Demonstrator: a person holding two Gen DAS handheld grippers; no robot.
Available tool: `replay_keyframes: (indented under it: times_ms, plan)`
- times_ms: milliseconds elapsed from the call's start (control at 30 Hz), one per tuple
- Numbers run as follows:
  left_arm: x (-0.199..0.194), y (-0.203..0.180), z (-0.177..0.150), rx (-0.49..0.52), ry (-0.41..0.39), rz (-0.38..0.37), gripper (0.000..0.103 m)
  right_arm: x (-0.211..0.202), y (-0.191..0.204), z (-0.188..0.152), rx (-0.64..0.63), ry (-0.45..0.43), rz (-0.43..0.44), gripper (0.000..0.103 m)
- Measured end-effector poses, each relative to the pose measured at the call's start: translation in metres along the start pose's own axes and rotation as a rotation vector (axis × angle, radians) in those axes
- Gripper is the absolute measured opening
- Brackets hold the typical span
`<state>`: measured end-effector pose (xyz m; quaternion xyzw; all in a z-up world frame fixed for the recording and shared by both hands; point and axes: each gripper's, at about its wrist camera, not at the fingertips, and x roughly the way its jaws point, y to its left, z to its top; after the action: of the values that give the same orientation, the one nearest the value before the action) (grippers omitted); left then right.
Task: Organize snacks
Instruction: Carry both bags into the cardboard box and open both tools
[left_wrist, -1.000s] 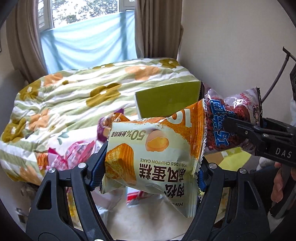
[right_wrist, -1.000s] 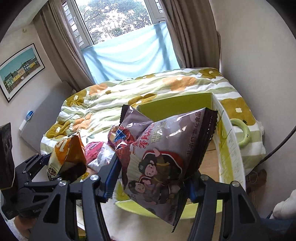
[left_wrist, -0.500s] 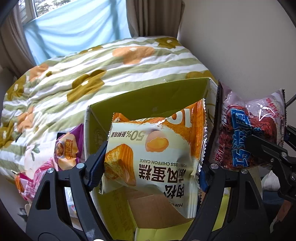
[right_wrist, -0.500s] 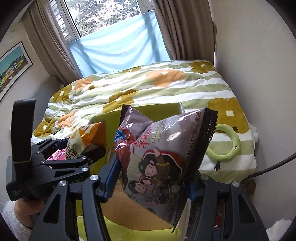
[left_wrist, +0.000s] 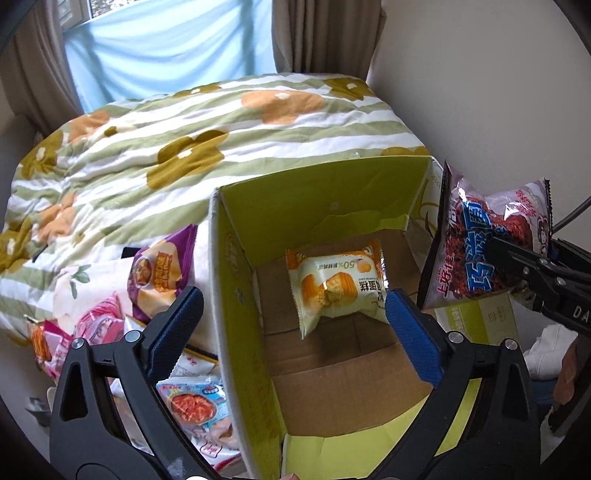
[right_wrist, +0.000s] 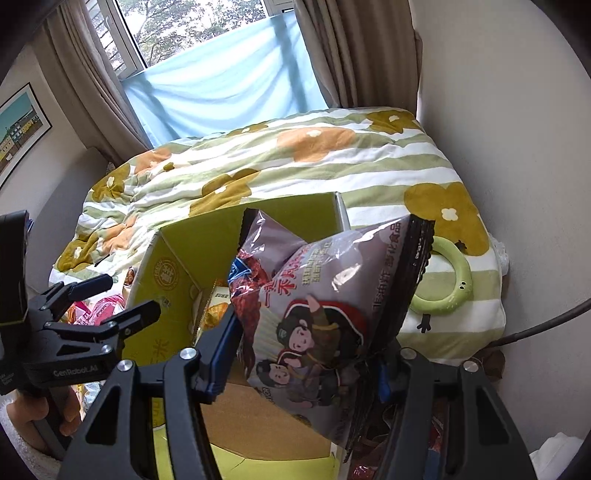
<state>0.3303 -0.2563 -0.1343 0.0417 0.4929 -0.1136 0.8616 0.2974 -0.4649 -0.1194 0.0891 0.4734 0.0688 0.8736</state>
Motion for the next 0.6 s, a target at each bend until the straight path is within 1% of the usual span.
replay_keyframes:
  times_ms: [167,367,400,467,500,533,600]
  plan:
    - [-0.020,0.018,-0.009,-0.041,-0.015,0.014,0.098,0.008,0.017,0.019,-0.023,-0.003,0.040,0.057]
    - [-0.032,0.036,-0.012,-0.078,-0.029,0.048,0.098,0.040,0.032,0.039,-0.008,0.033,0.109,0.058]
    - [-0.033,0.039,-0.013,-0.086,-0.029,0.049,0.098,0.047,0.032,0.040,-0.001,0.040,0.120,0.060]
    - [-0.034,0.044,-0.014,-0.100,-0.028,0.051,0.098,0.058,0.032,0.042,0.027,0.044,0.131,0.076]
    - [-0.034,0.045,-0.016,-0.105,-0.027,0.054,0.098,0.063,0.030,0.043,0.044,0.040,0.128,0.096]
    - [-0.034,0.047,-0.017,-0.108,-0.026,0.056,0.098,0.065,0.027,0.043,0.060,0.031,0.116,0.103]
    - [-0.031,0.047,-0.019,-0.114,-0.021,0.061,0.098,0.063,0.022,0.040,0.079,0.000,0.099,0.103]
